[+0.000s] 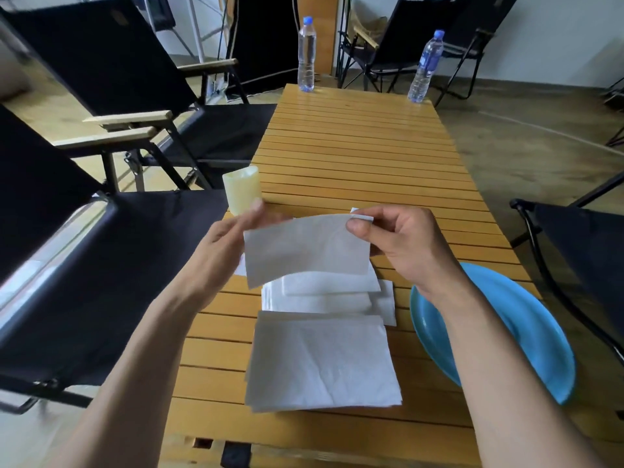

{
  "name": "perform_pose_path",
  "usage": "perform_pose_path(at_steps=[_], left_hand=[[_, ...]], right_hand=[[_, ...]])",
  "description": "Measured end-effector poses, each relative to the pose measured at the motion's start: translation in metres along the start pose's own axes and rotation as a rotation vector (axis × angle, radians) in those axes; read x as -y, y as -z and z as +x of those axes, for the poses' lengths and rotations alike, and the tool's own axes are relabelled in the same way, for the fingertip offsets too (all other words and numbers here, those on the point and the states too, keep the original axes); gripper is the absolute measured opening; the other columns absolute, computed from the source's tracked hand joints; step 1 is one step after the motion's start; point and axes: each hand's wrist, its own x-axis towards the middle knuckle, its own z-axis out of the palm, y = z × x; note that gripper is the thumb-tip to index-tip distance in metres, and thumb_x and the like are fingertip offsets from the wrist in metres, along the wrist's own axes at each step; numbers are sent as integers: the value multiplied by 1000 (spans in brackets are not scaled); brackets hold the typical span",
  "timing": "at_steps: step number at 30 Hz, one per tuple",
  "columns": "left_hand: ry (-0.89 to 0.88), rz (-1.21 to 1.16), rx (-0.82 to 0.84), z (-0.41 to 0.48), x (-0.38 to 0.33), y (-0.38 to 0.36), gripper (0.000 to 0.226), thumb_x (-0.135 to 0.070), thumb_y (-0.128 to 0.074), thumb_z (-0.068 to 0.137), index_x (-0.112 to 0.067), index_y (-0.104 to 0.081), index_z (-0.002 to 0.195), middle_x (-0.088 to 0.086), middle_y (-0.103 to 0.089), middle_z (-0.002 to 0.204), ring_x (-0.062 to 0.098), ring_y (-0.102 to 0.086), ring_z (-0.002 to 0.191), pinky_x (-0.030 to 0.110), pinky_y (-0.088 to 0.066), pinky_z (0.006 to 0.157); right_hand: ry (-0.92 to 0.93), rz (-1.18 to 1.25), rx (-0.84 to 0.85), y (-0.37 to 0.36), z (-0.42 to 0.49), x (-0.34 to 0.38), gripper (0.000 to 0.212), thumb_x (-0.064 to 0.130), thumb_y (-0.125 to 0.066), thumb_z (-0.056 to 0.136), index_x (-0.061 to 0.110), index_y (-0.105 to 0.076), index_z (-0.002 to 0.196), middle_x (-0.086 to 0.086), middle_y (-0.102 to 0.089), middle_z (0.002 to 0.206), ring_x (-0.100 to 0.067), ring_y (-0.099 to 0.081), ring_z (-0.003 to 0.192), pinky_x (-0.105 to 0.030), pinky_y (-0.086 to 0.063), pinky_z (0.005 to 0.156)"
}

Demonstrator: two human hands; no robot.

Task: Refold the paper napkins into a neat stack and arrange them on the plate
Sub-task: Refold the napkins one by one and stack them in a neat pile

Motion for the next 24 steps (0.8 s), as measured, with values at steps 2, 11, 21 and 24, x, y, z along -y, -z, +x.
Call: perform_pose_path(at_steps=[2, 11, 21, 24], left_hand=[[18, -63, 18, -10, 2, 3, 63, -78, -55, 78, -33, -72, 119, -6, -73, 121, 15, -66, 116, 46, -45, 103], [167, -40, -12, -35, -9, 7, 32, -35, -84, 69, -19, -81, 96, 7, -79, 96, 21, -77, 85, 29, -62, 69], [576, 374, 452, -52, -20, 17, 23, -49, -82, 69, -28, -81, 79, 0, -79, 81, 7, -71, 68, 20, -42, 53], [644, 429, 438, -50, -15, 14, 24, -50, -84, 66, -27, -80, 74, 0, -78, 77, 6, -67, 62, 19, -39, 49]], right_hand=[[-37, 11, -7, 4, -2, 3, 22, 47, -79, 71, 37, -80, 90, -5, -78, 85, -18, -69, 79, -55, -61, 79], [-346, 49, 281, 15, -15, 13, 16, 24, -85, 74, 14, -76, 83, -1, -64, 69, -13, -58, 59, -24, -52, 53], [-594, -354, 773, 27, -34, 24, 19, 31, -87, 75, 21, -72, 69, -7, -74, 71, -18, -74, 67, -20, -46, 48], [-649, -450, 788, 24, -32, 21, 23, 34, -87, 75, 19, -71, 69, -8, -76, 73, -16, -73, 65, -19, -45, 46]])
